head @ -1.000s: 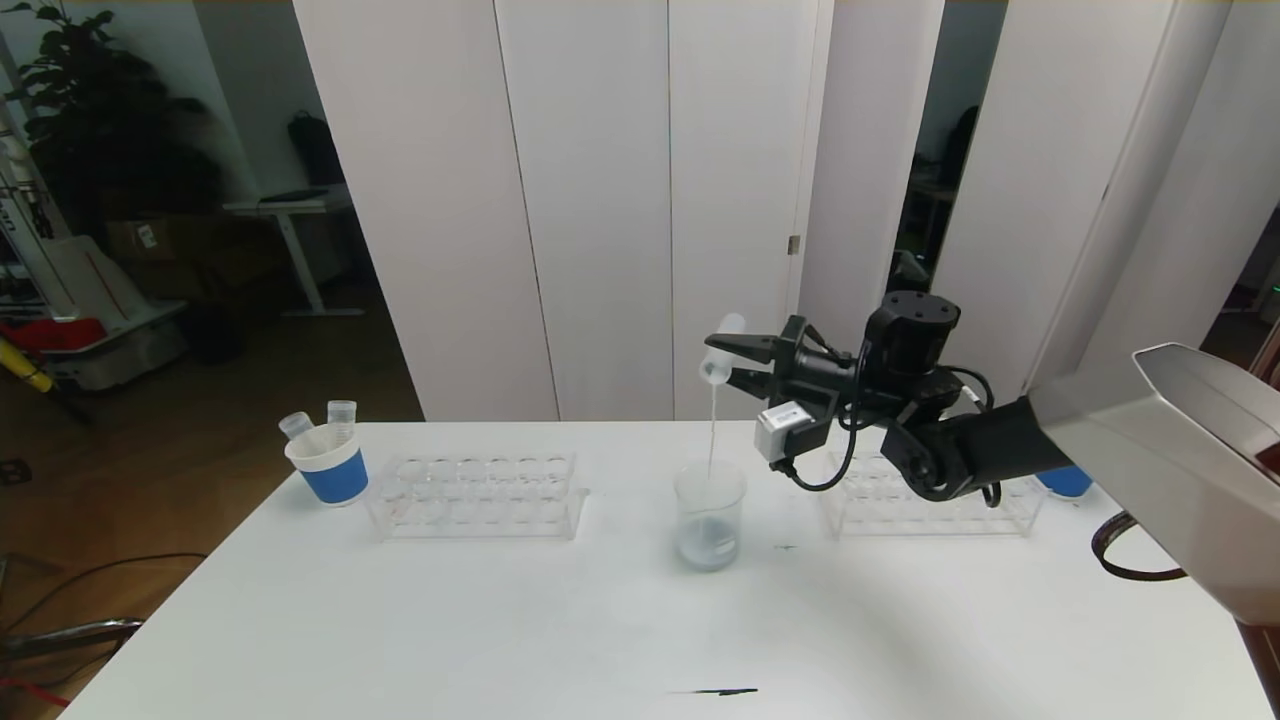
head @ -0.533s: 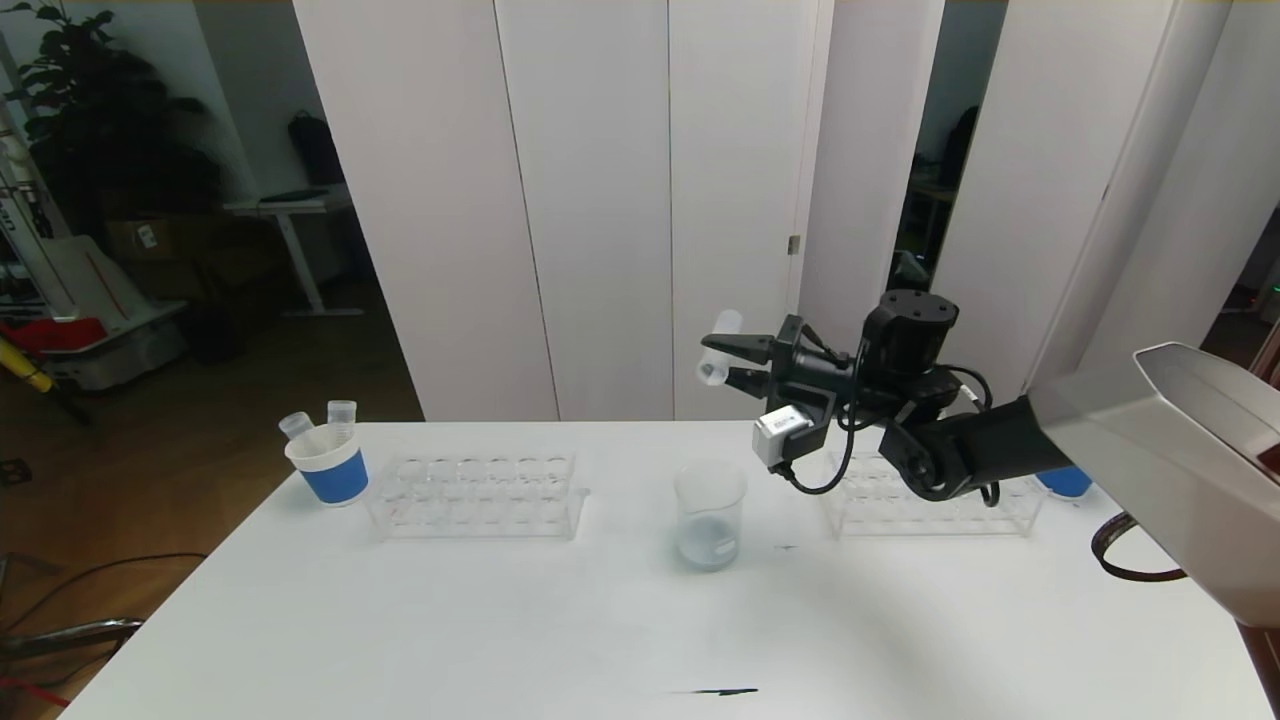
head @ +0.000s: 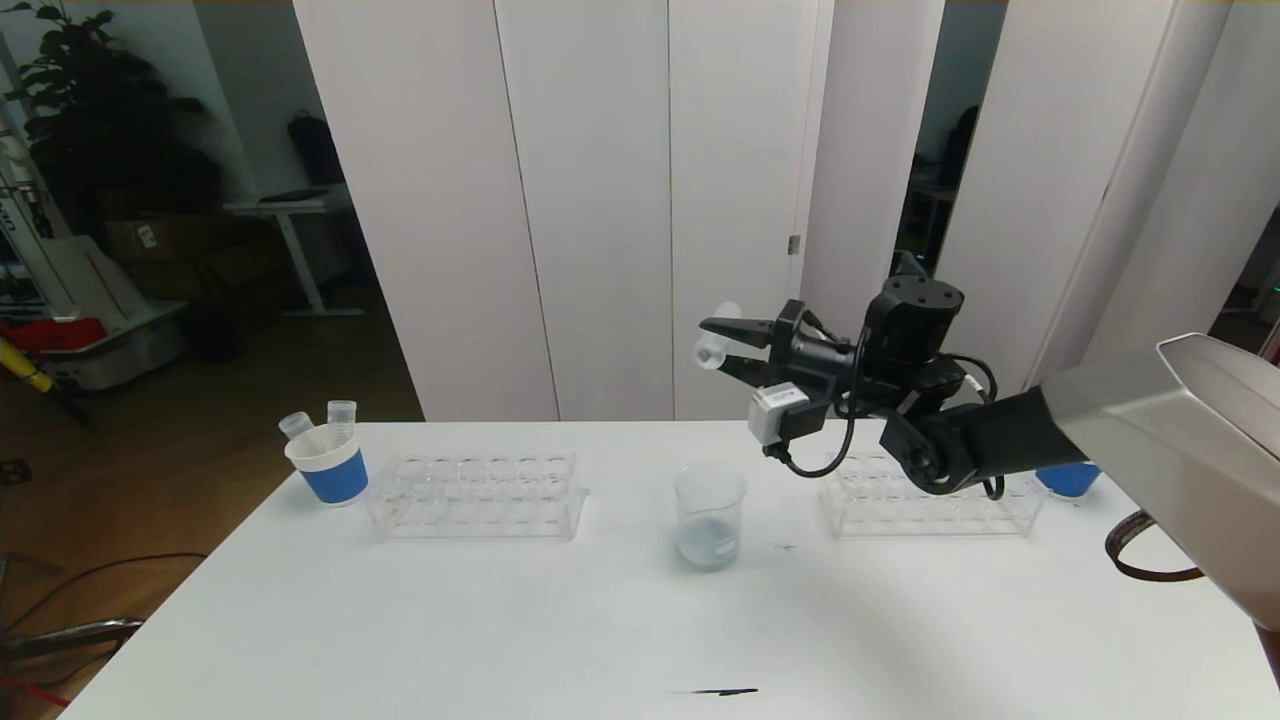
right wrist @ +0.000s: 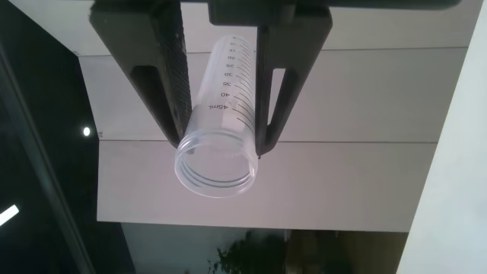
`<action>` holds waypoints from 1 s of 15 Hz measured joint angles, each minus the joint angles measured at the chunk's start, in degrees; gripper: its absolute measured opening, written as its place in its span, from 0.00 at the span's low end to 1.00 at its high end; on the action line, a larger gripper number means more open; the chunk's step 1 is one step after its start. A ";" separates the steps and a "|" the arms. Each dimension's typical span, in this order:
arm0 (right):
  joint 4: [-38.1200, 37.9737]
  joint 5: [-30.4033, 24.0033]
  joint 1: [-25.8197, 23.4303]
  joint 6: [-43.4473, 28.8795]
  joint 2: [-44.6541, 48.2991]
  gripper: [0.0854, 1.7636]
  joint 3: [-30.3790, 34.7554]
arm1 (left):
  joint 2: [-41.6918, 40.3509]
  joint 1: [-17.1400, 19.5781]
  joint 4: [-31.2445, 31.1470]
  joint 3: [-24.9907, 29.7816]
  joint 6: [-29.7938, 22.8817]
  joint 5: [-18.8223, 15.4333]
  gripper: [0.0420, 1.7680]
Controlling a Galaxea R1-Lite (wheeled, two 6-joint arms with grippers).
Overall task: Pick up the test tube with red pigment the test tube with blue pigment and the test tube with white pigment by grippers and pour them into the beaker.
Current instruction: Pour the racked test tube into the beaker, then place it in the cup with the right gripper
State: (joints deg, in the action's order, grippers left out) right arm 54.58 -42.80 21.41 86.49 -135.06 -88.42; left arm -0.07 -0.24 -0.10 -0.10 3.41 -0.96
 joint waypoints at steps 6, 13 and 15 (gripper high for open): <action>-7.50 14.93 1.00 -17.47 7.78 0.29 2.51 | 0.00 -0.02 0.00 0.00 0.00 0.00 0.99; -3.12 39.94 3.04 -66.84 15.63 0.29 15.71 | 0.00 -0.02 0.00 0.00 0.00 0.00 0.99; -2.23 52.30 3.47 -77.20 17.70 0.29 19.81 | 0.00 -0.02 0.00 0.00 0.00 0.00 0.99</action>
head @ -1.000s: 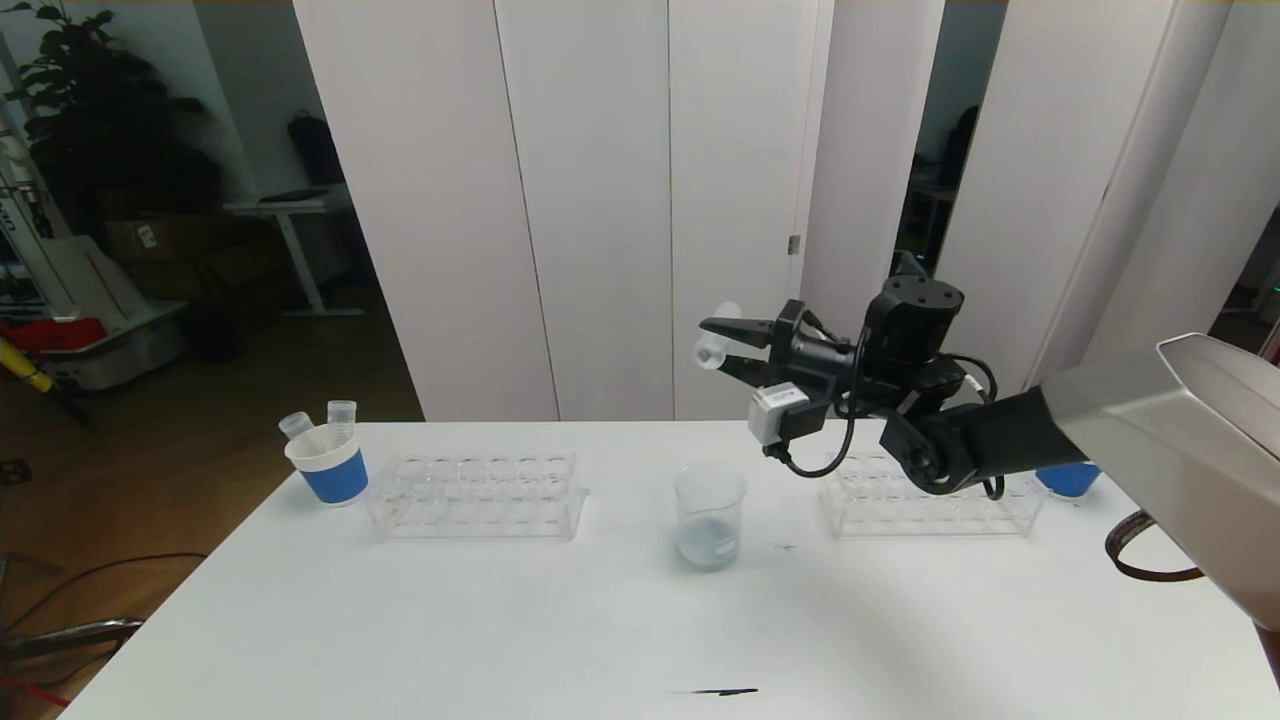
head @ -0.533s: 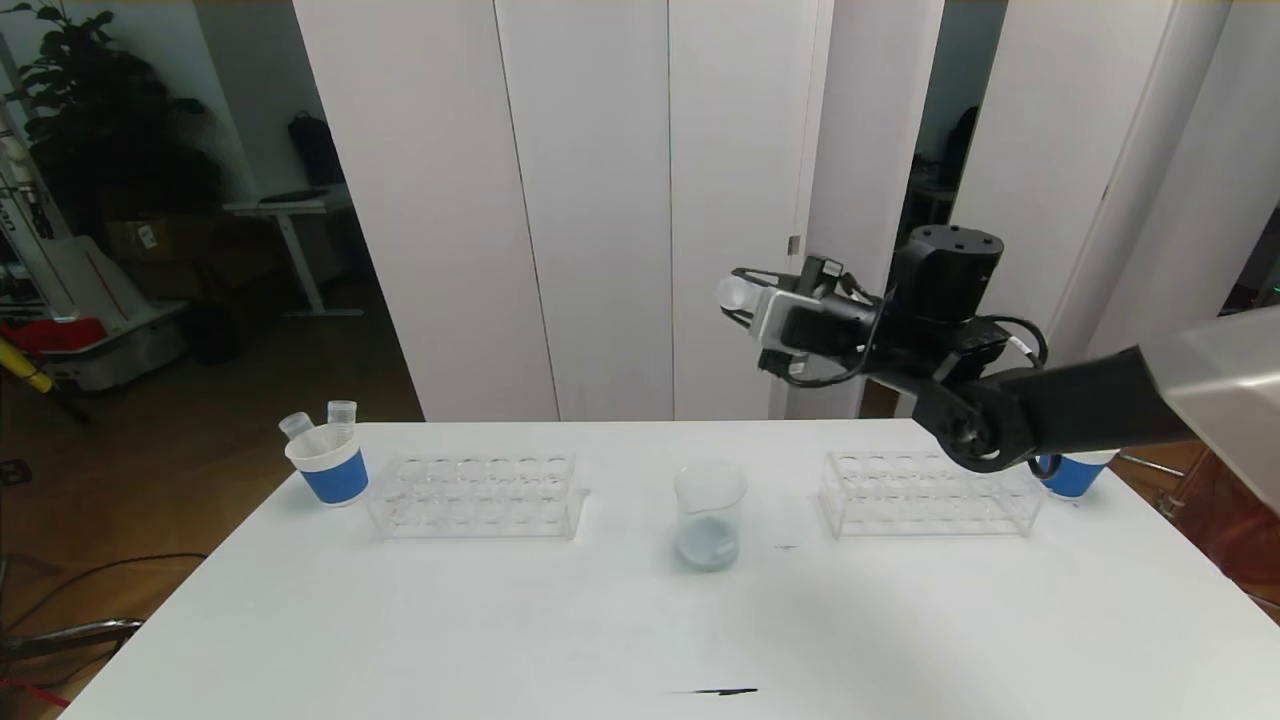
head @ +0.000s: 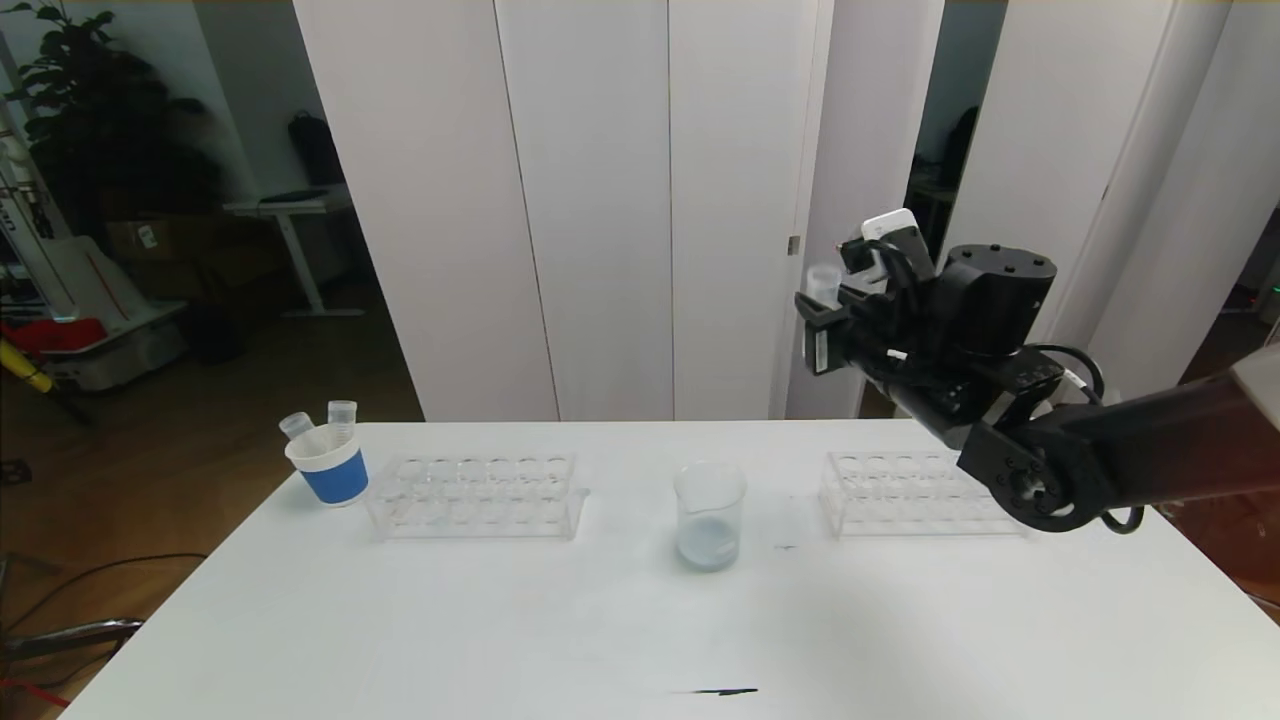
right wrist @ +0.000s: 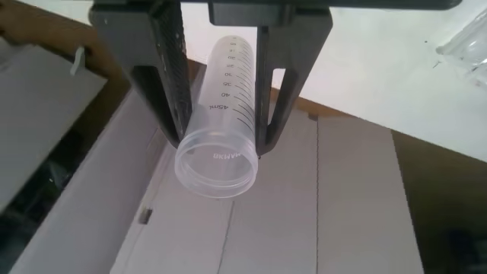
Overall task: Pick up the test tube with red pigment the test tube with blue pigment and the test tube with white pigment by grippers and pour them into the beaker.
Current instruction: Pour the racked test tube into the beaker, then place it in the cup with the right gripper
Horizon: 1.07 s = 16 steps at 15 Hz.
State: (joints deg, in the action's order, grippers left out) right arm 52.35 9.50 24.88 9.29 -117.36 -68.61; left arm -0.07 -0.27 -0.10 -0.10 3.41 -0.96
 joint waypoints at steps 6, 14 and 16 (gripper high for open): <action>11.43 6.27 -5.97 0.22 5.42 0.29 15.01 | 0.00 0.00 0.00 0.00 0.00 0.02 0.99; 13.14 -1.87 -24.72 0.22 13.49 0.29 22.59 | 0.00 0.00 0.00 0.00 0.00 0.00 0.99; 13.20 -5.29 -28.23 -3.28 14.49 0.29 22.92 | 0.00 0.00 0.00 0.00 -0.02 0.00 0.99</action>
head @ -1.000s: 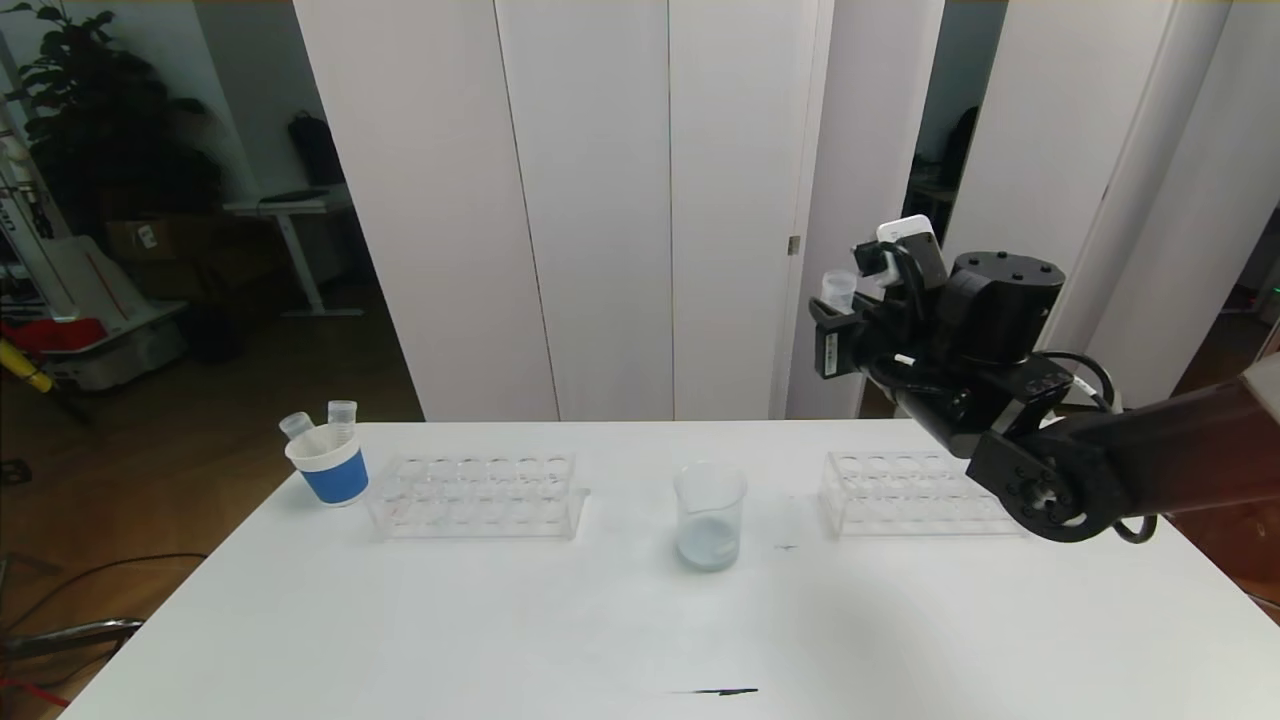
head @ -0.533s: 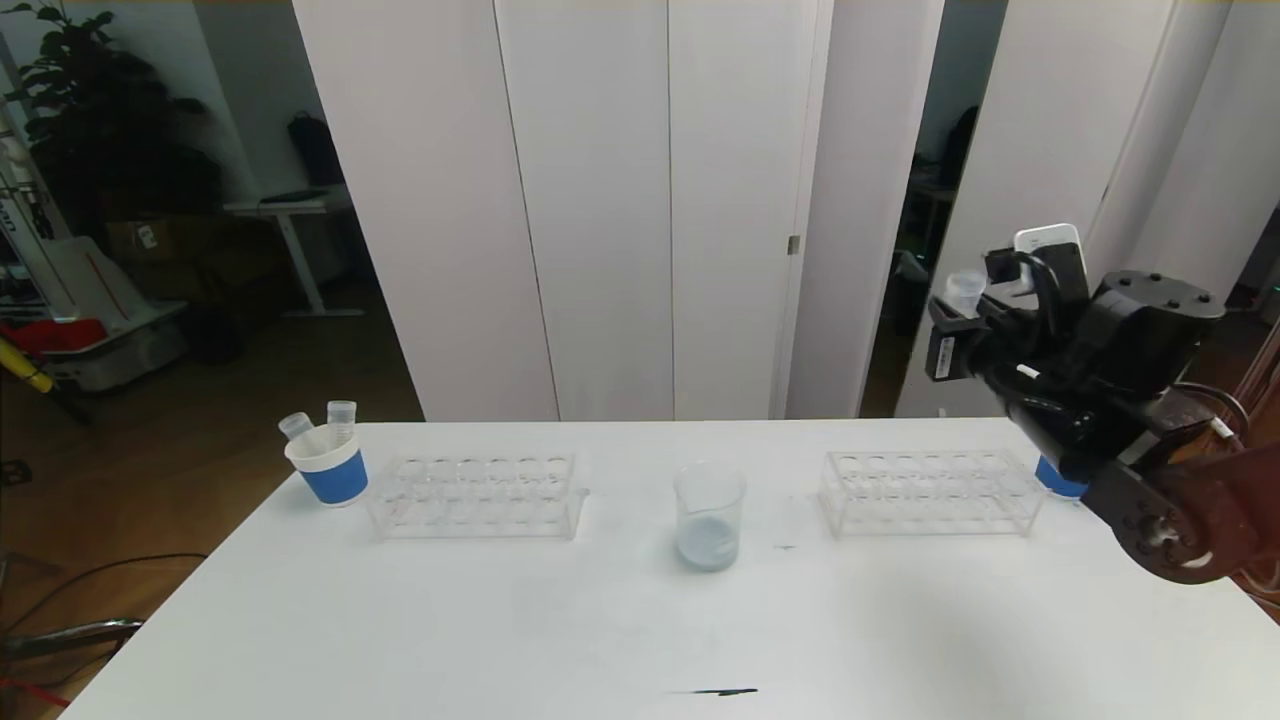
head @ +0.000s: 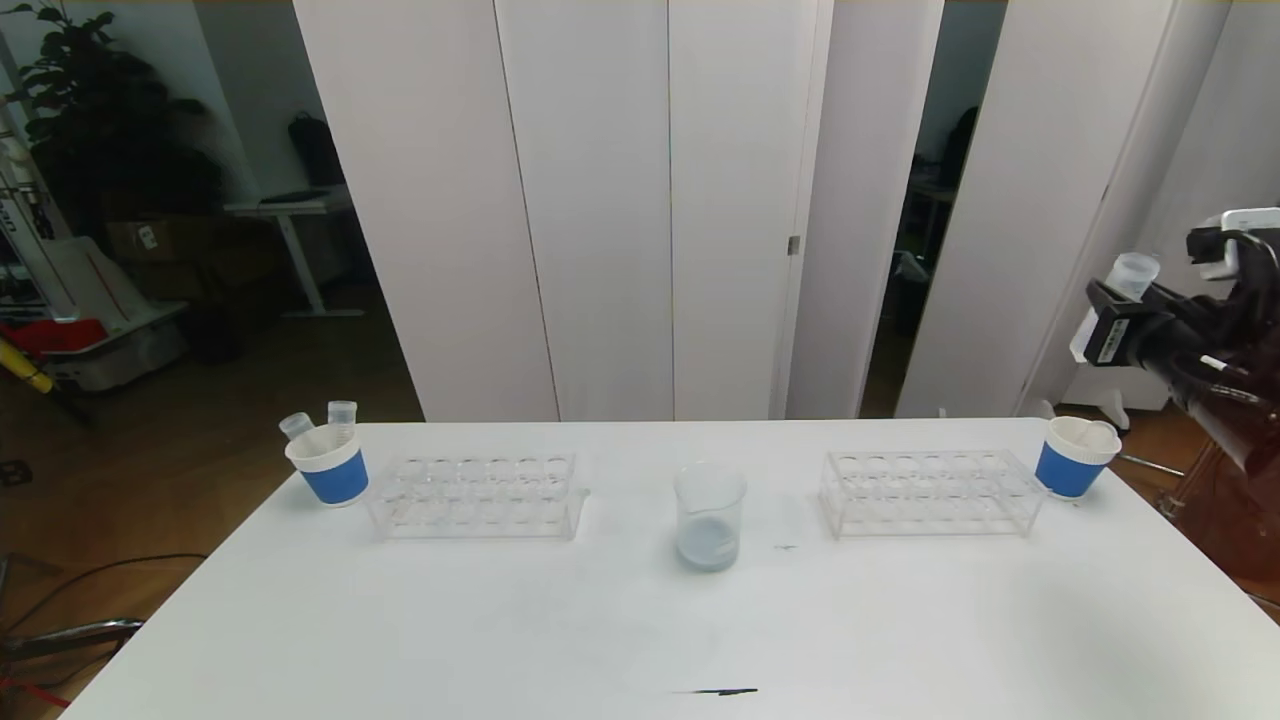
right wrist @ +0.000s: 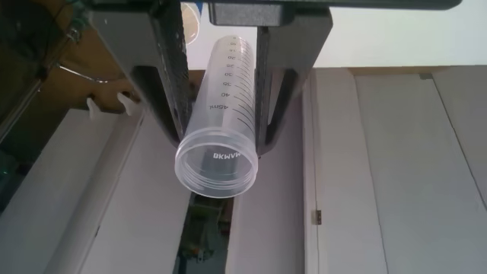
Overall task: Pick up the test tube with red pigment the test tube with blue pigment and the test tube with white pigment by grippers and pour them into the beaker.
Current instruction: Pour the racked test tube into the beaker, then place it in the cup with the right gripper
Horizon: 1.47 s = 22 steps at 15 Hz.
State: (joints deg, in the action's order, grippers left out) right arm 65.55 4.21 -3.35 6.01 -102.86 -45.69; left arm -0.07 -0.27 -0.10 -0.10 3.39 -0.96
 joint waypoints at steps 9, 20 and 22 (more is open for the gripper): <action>0.10 -8.56 -13.24 -6.95 -2.27 0.29 -2.62 | 0.00 0.00 0.00 0.00 0.02 0.02 0.99; 6.89 -8.78 -17.87 -1.38 -19.69 0.29 -13.24 | 0.00 0.00 0.00 0.00 0.00 0.00 0.99; 11.29 -8.61 -17.68 1.01 -23.65 0.29 -14.14 | 0.00 0.00 0.00 0.00 0.00 0.00 0.99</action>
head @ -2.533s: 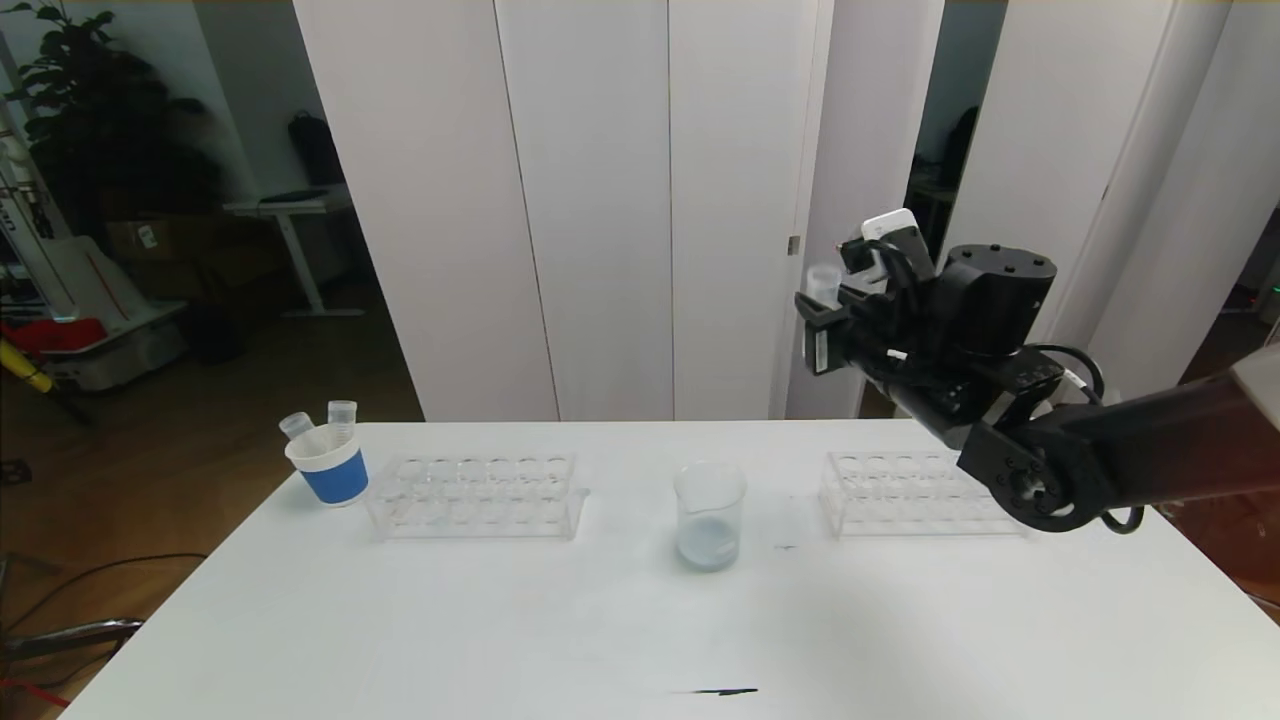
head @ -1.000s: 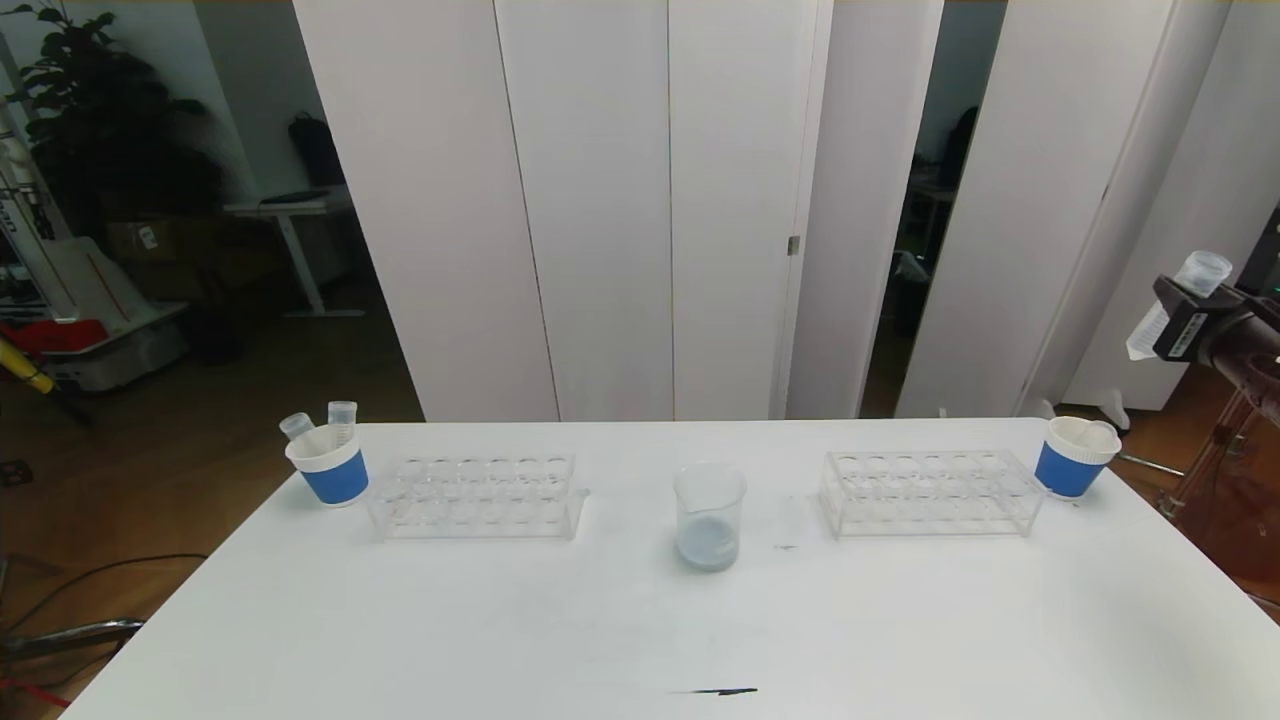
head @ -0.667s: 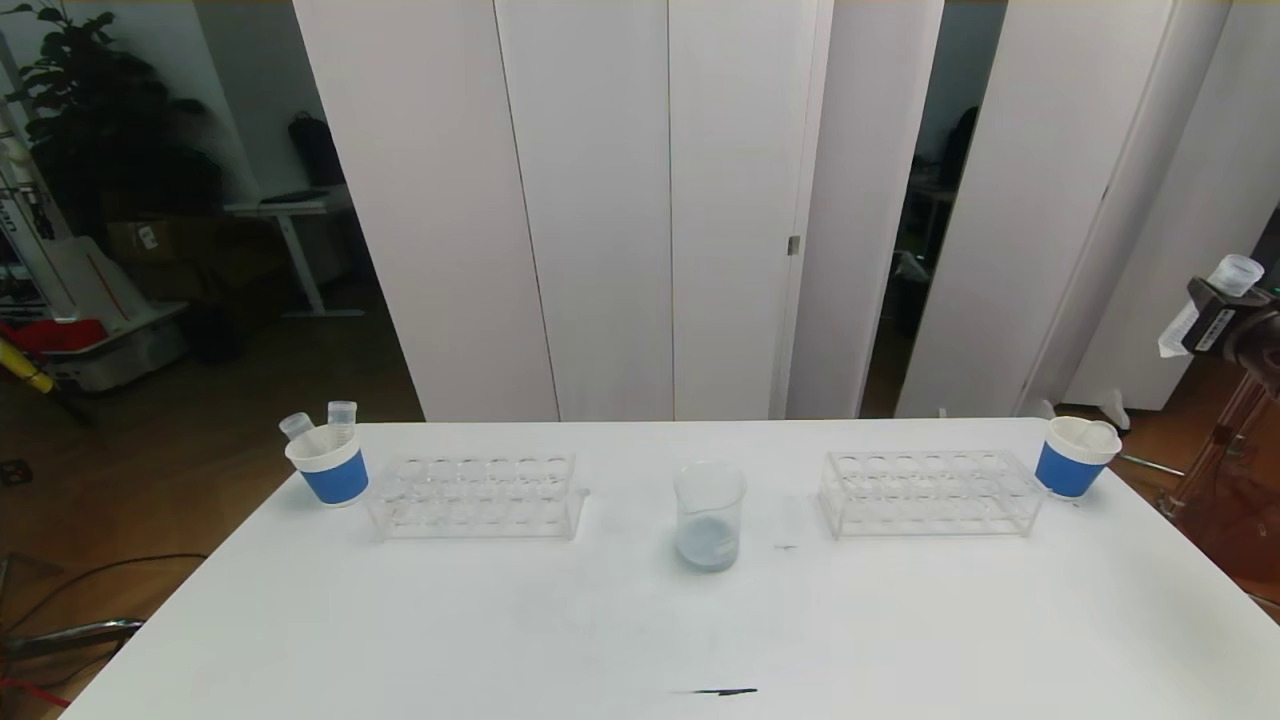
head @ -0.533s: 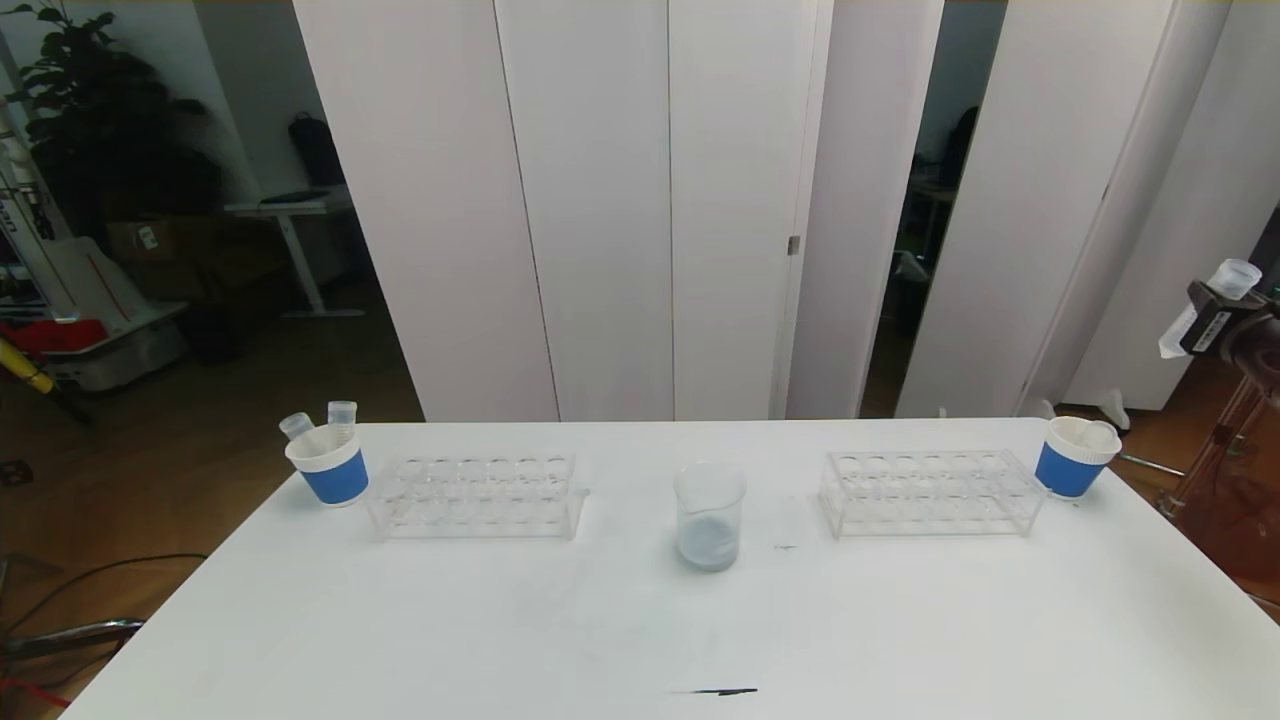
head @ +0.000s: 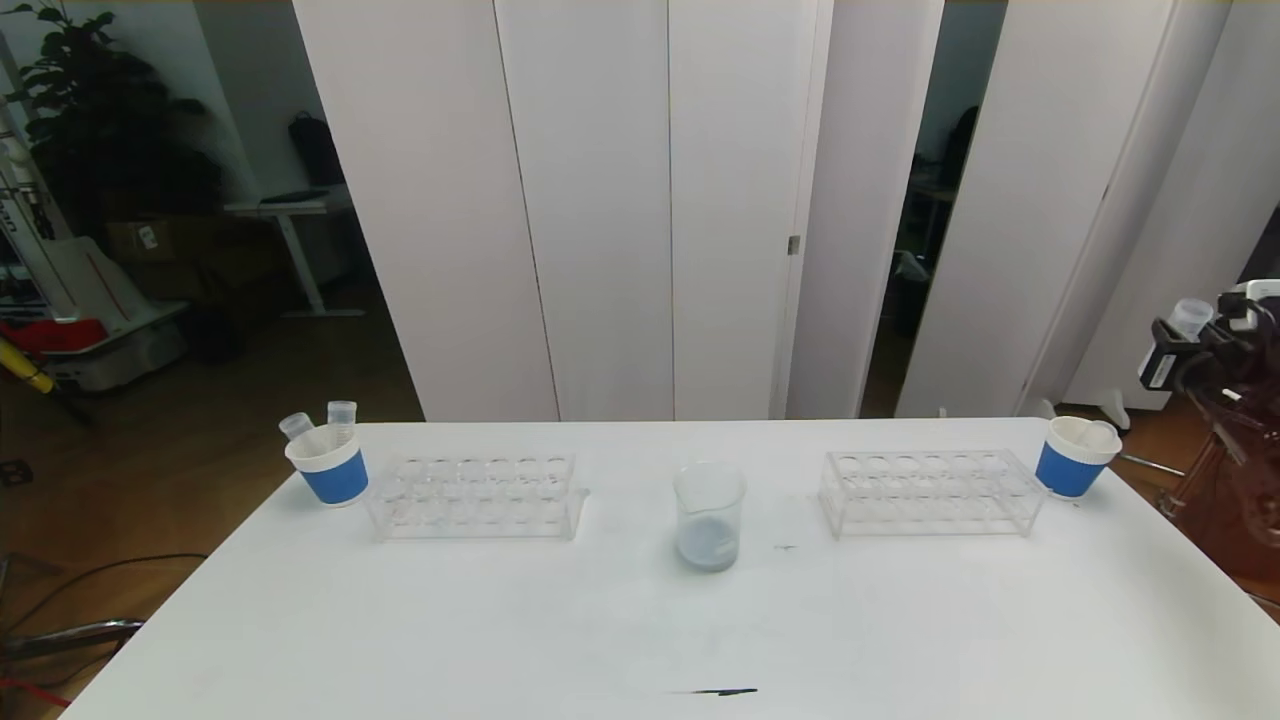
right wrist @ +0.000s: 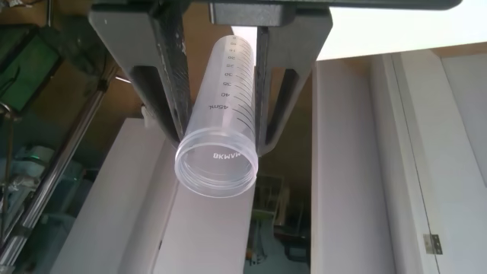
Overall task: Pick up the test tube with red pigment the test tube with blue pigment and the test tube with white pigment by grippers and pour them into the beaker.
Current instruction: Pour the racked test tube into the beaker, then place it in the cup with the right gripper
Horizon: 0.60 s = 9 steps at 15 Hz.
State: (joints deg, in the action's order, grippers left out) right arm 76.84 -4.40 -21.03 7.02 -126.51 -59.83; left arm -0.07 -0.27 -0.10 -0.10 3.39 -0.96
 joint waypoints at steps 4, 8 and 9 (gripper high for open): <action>3.95 0.90 1.05 -2.60 -6.97 0.29 -1.08 | 0.00 0.00 0.00 0.00 0.02 0.00 0.99; 4.08 2.08 2.34 -6.14 -10.18 0.29 -1.39 | 0.00 0.00 0.00 0.00 0.02 0.02 0.99; 4.11 2.40 2.54 -6.29 -10.56 0.29 -1.19 | 0.00 0.00 0.00 0.00 0.00 0.00 0.99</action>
State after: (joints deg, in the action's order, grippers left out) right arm 80.95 -2.00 -18.49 0.73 -137.07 -61.03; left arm -0.07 -0.27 -0.10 -0.10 3.39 -0.96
